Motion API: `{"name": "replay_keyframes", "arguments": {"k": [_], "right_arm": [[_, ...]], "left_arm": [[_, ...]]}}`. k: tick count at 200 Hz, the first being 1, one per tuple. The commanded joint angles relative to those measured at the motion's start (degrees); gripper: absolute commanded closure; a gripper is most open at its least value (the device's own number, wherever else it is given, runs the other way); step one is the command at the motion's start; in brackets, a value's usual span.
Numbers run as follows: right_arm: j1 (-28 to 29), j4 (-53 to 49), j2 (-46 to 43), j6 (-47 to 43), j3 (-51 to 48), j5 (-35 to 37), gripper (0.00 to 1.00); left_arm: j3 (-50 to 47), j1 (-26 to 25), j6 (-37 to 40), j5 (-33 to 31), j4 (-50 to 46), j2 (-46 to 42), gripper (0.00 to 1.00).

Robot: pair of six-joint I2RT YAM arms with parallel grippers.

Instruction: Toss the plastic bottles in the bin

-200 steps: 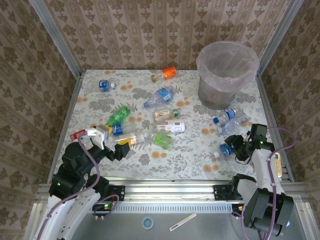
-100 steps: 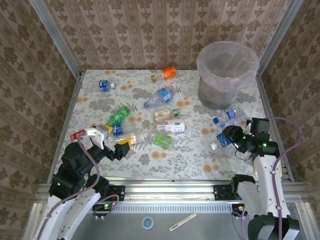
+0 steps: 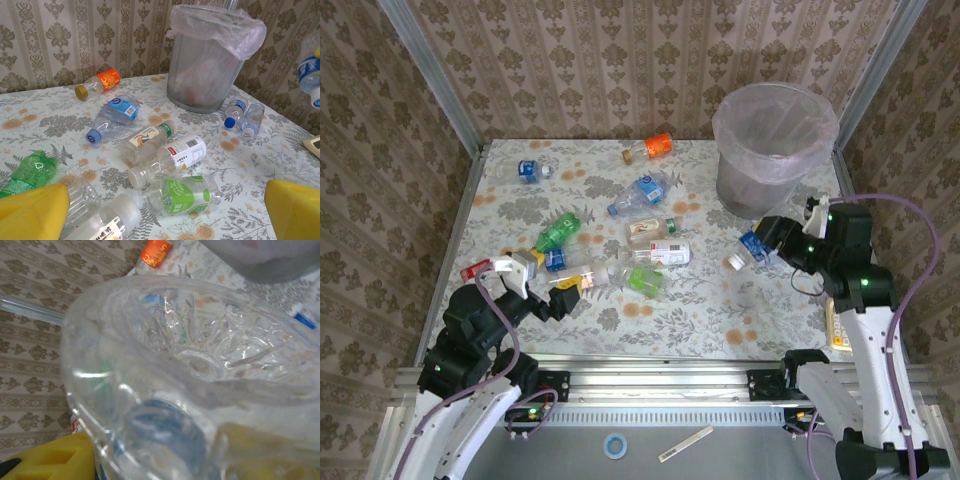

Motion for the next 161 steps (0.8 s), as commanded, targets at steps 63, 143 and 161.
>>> {"name": "replay_keyframes", "arguments": {"k": [63, 143, 161], "right_arm": [[-6.9, 5.8, 35.4, -2.9, 45.0, 0.0, 0.44], [-11.3, -5.0, 43.1, -6.1, 56.6, 0.7, 0.0], [-12.7, -8.1, 39.1, -7.2, 53.2, 0.8, 0.0]], "left_arm": [[0.1, 0.0, -0.1, 0.2, 1.7, 1.1, 0.0], [1.0, -0.4, 0.4, 0.3, 0.1, 3.4, 0.0], [1.0, -0.4, 0.2, 0.2, 0.1, 3.2, 0.0]]}}
